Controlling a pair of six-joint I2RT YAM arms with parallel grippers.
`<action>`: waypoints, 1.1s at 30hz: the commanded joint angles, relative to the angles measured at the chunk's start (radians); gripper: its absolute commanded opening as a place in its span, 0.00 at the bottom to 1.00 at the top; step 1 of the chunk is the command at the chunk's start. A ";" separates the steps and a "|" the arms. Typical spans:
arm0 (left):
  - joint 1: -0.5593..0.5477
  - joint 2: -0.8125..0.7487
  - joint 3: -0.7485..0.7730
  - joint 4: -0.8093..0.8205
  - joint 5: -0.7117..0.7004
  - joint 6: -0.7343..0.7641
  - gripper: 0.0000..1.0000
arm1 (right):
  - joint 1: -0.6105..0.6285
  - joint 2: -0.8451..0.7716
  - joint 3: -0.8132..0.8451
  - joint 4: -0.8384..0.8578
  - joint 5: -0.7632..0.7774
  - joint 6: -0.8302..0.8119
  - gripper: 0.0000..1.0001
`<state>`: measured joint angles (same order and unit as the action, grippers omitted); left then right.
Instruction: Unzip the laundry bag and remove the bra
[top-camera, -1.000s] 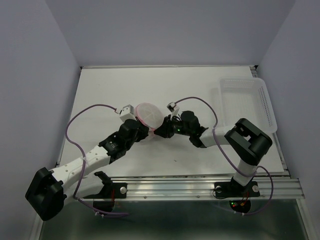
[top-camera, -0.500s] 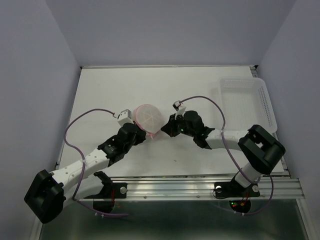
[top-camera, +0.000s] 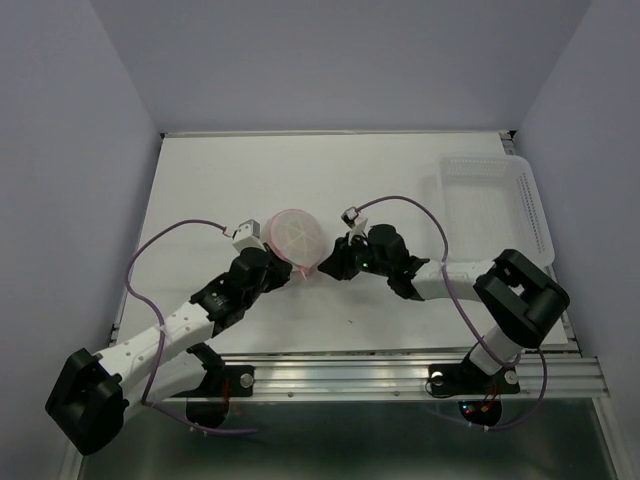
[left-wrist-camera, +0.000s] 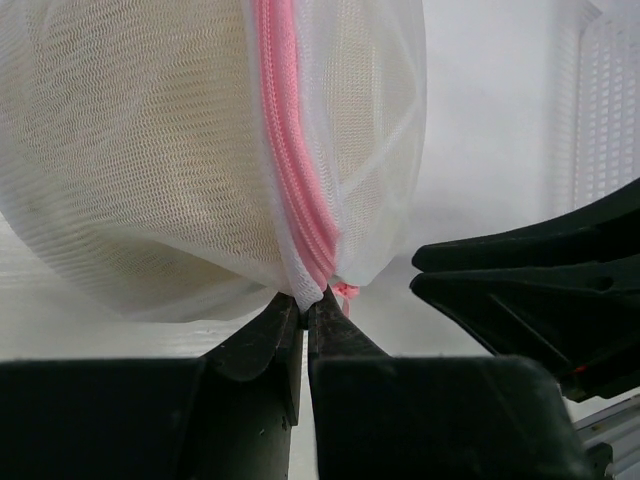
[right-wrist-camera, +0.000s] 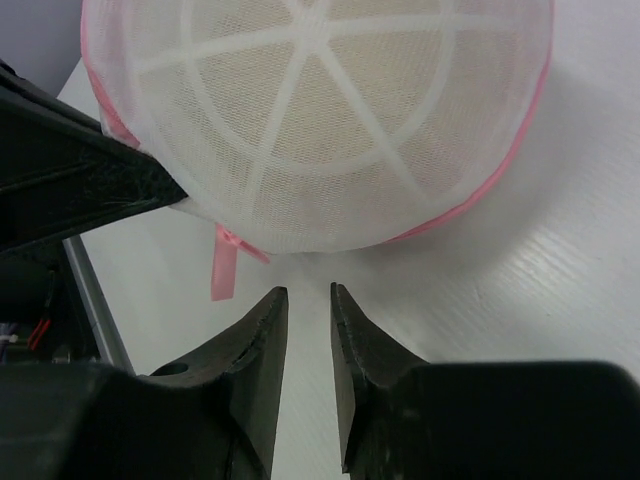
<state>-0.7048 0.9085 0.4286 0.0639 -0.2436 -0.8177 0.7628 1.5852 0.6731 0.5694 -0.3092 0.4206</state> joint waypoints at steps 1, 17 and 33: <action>0.002 0.004 0.042 0.036 0.021 0.012 0.00 | 0.024 0.056 0.026 0.132 -0.093 0.018 0.31; 0.002 0.030 0.056 0.037 0.035 0.002 0.00 | 0.052 0.154 0.098 0.198 -0.143 0.046 0.38; 0.002 0.026 0.053 0.034 0.038 -0.005 0.00 | 0.052 0.194 0.111 0.211 -0.134 0.049 0.30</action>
<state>-0.7048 0.9356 0.4438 0.0704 -0.2096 -0.8181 0.8005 1.7710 0.7456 0.6910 -0.4374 0.4683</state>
